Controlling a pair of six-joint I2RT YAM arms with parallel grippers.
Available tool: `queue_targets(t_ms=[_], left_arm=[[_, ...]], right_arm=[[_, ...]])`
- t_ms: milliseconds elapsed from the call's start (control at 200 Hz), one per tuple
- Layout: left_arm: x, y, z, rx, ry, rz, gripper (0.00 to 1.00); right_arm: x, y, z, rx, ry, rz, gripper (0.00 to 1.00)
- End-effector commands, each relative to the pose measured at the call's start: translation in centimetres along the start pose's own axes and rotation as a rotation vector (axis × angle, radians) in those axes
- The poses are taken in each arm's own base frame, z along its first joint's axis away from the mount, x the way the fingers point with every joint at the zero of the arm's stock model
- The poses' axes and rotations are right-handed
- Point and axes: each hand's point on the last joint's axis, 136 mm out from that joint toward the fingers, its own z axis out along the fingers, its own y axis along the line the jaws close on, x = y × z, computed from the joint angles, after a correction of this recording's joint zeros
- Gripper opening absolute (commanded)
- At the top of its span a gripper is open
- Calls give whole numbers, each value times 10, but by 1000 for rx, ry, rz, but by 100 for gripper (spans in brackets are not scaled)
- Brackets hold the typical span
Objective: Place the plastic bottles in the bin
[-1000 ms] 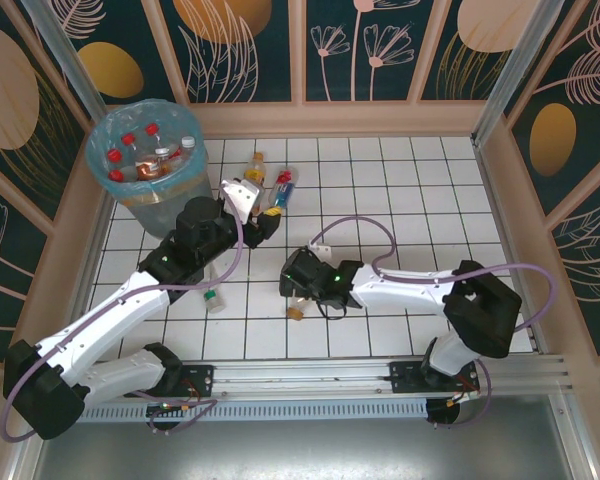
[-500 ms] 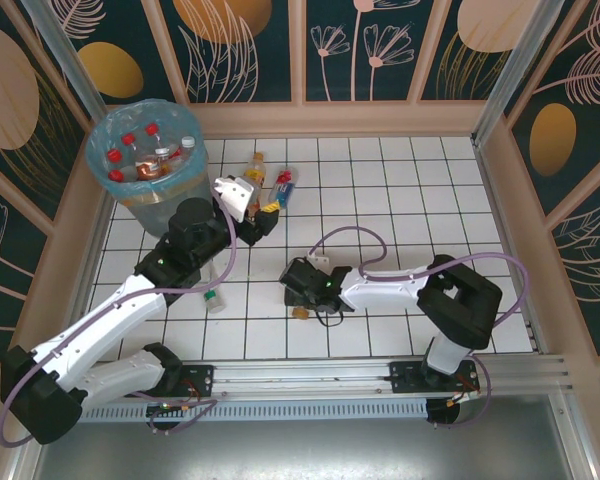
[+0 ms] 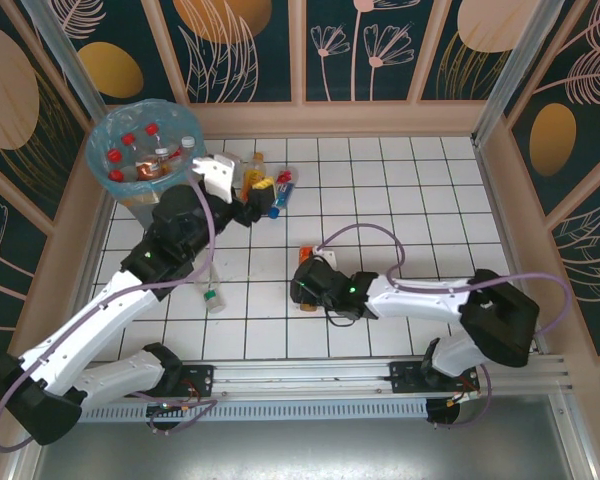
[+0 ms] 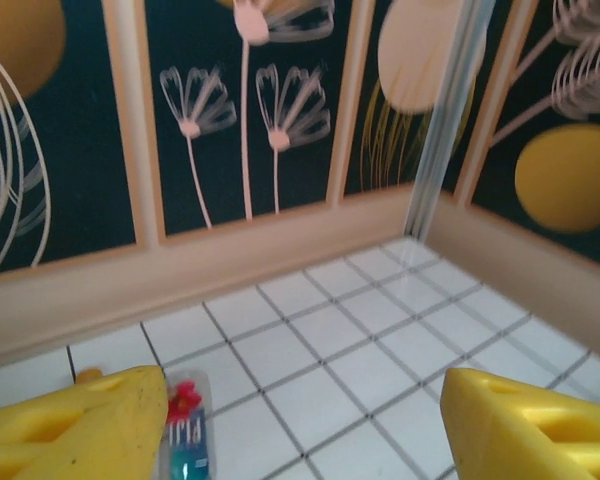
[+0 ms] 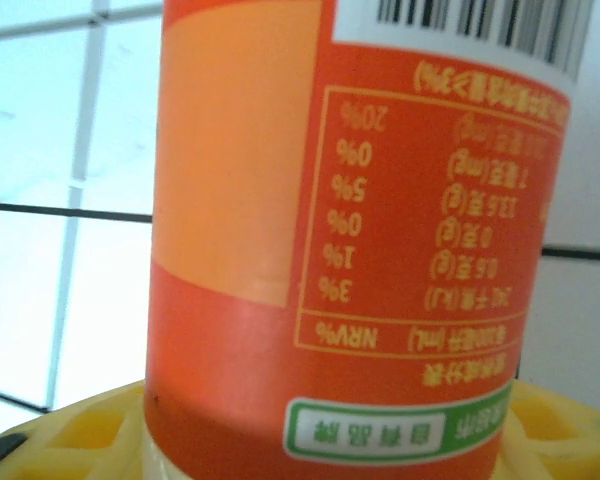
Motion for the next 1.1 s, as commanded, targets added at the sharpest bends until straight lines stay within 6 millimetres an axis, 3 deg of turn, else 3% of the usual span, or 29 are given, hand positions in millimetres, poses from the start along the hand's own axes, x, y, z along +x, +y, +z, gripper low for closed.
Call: queue_targets(t_ms=[0, 95, 195, 355, 475, 626, 791, 921, 1096], left_arm=[[-29, -4, 0, -7, -13, -115, 75], [-36, -14, 6, 34, 29, -166, 80], [-40, -25, 10, 88, 62, -201, 78], [-52, -65, 11, 303, 100, -261, 80], [-60, -89, 3, 449, 114, -264, 82], [-61, -104, -8, 548, 131, -247, 85], [-50, -116, -14, 631, 178, -252, 84], [-40, -125, -19, 696, 212, -261, 80], [-39, -128, -24, 733, 210, -250, 67]], right_arm=[[-43, 27, -28, -117, -188, -107, 29], [-68, 46, -56, -195, -295, -199, 28], [-95, 64, -93, -277, -435, -261, 28], [-129, 94, -151, -429, -653, -335, 27], [-143, 117, -183, -527, -763, -405, 27], [-158, 135, -216, -621, -887, -415, 26], [-162, 147, -234, -680, -931, -447, 26], [-160, 151, -237, -703, -919, -459, 26], [-158, 147, -236, -703, -909, -441, 26]])
